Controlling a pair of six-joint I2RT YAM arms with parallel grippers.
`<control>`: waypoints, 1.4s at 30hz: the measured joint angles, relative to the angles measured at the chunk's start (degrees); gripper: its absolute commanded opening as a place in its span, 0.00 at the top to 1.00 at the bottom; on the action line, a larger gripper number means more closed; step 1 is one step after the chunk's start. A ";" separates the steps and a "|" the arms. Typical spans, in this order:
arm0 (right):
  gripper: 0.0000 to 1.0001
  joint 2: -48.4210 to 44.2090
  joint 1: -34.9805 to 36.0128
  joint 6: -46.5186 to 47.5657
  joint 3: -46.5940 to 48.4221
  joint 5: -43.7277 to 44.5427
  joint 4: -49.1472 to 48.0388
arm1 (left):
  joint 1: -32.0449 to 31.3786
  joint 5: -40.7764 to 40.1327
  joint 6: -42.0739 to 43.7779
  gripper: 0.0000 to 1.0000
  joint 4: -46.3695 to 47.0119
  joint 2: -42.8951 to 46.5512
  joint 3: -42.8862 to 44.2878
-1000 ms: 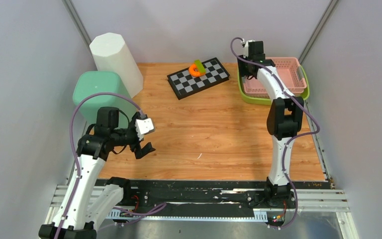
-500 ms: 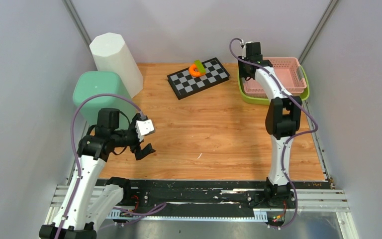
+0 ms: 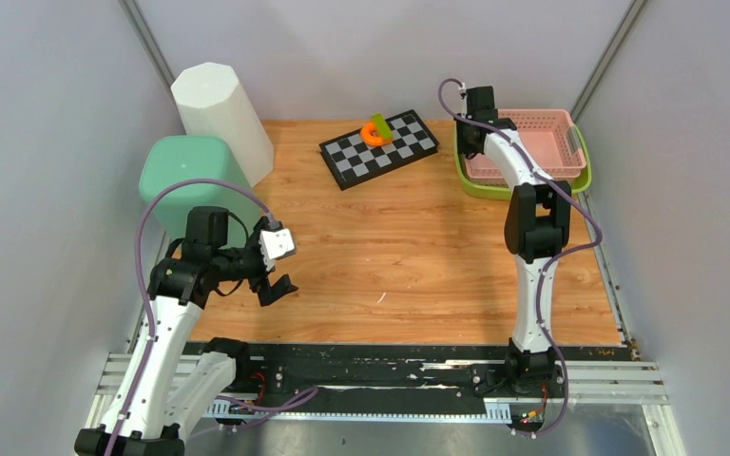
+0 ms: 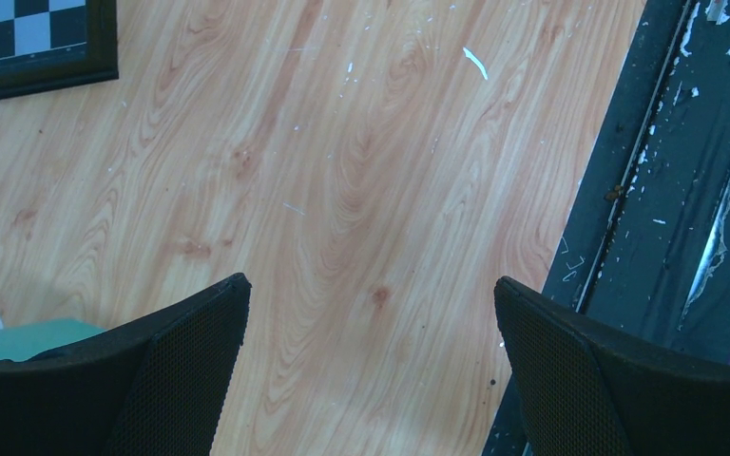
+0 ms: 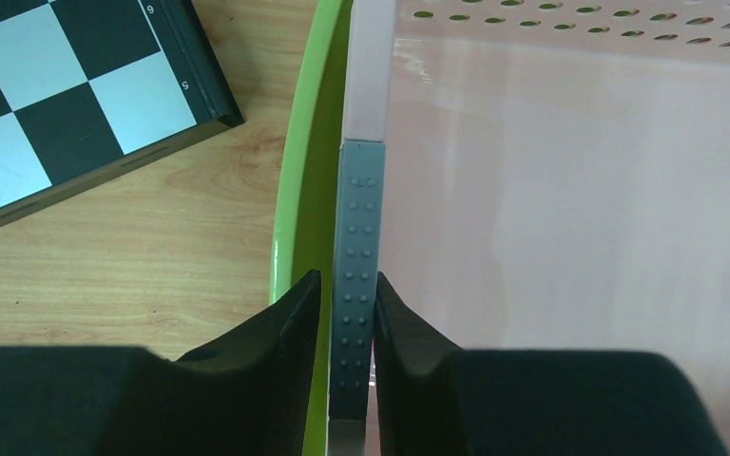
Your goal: Turn the large container upside down
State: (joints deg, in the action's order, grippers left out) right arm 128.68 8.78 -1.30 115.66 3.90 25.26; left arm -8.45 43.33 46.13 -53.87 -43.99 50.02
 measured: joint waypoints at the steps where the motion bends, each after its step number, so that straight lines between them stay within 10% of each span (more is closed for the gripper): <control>1: 0.72 0.00 0.00 -0.13 0.00 0.13 0.02 | 0.00 0.00 0.02 0.00 0.00 0.00 0.00; 29: 0.69 -0.83 0.00 -2.84 0.02 0.52 0.04 | 0.00 0.11 0.74 0.00 -0.33 -0.15 0.00; 42: 0.97 -1.66 -0.04 -2.95 0.02 0.85 0.11 | 0.00 0.22 1.05 0.00 -0.42 -0.15 0.00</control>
State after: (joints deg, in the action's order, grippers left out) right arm 127.02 8.73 -4.25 115.68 4.75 25.36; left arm -8.45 43.55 47.18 -54.28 -44.14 50.02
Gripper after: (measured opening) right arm 0.156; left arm 0.999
